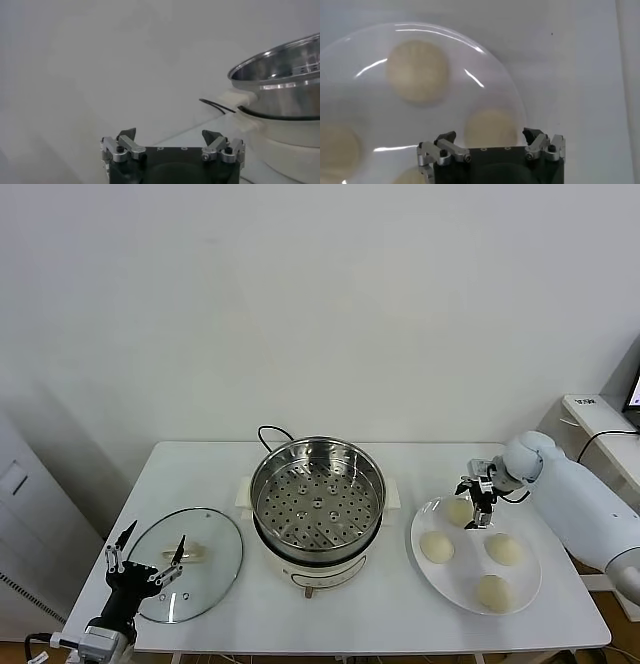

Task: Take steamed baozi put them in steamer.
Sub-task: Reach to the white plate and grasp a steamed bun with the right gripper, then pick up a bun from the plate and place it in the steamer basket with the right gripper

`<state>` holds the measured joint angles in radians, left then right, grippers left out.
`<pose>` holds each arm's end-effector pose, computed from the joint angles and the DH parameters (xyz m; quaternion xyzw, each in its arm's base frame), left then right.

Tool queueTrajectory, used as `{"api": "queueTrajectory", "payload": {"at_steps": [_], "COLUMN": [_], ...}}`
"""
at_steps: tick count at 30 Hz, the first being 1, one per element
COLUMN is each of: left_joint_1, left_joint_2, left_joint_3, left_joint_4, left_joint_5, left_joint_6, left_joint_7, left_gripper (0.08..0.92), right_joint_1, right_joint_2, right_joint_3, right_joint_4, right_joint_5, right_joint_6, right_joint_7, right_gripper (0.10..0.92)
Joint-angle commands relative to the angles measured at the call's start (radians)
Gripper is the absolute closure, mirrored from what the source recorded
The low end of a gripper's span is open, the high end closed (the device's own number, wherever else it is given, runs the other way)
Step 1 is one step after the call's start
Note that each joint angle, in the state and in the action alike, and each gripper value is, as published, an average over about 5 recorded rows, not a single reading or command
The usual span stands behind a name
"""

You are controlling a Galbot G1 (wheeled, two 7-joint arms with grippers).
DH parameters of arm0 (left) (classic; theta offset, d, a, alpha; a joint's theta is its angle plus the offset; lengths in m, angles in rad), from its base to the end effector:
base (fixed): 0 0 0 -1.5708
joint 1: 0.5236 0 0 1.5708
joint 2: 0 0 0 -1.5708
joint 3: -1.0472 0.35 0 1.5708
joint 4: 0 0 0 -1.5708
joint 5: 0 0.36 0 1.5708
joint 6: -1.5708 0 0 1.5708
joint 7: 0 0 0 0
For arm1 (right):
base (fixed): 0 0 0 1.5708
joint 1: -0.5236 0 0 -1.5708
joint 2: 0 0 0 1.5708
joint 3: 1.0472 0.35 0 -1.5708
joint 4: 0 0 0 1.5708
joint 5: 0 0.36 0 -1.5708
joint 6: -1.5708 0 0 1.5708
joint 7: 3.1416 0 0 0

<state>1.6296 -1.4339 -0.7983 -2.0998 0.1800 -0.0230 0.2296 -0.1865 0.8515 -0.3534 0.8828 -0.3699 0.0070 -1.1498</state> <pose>0.1644 0.1065 -0.2942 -0.0360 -0.9750 -0.2159 0.0380 0.5528 -0.2204 -0.2407 0.4719 -0.5877 0.5163 0.4067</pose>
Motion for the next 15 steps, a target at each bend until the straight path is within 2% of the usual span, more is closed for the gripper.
{"api": "queueTrajectory", "payload": {"at_steps": [1,9,13,15], "left_joint_1": [0.001,0.006,0.006,0.006], "left_joint_2": [-0.003,-0.004,-0.007,-0.006], "left_joint_3": [0.003,-0.001,-0.007,-0.012], "left_joint_4": [0.001,-0.005,-0.004,-0.005], "left_joint_5": [0.008,0.012,0.009,0.007], "left_joint_6": [-0.002,-0.007,-0.009,-0.01], "left_joint_7": [0.0,0.0,0.0,0.001], "left_gripper": [0.177,0.177,0.177,0.177], "right_joint_1": [-0.007,0.043,0.165,0.269], "right_joint_2": [0.025,-0.011,-0.05,-0.071], "right_joint_3": [0.009,-0.046,-0.175,-0.289], "right_joint_4": [-0.026,0.02,0.074,0.109], "right_joint_5": [-0.045,-0.017,0.081,0.162], "right_joint_6": [0.007,0.006,0.003,0.001], "right_joint_7": [0.014,0.016,0.006,-0.005], "right_gripper": [0.269,0.49,0.6,0.626]}}
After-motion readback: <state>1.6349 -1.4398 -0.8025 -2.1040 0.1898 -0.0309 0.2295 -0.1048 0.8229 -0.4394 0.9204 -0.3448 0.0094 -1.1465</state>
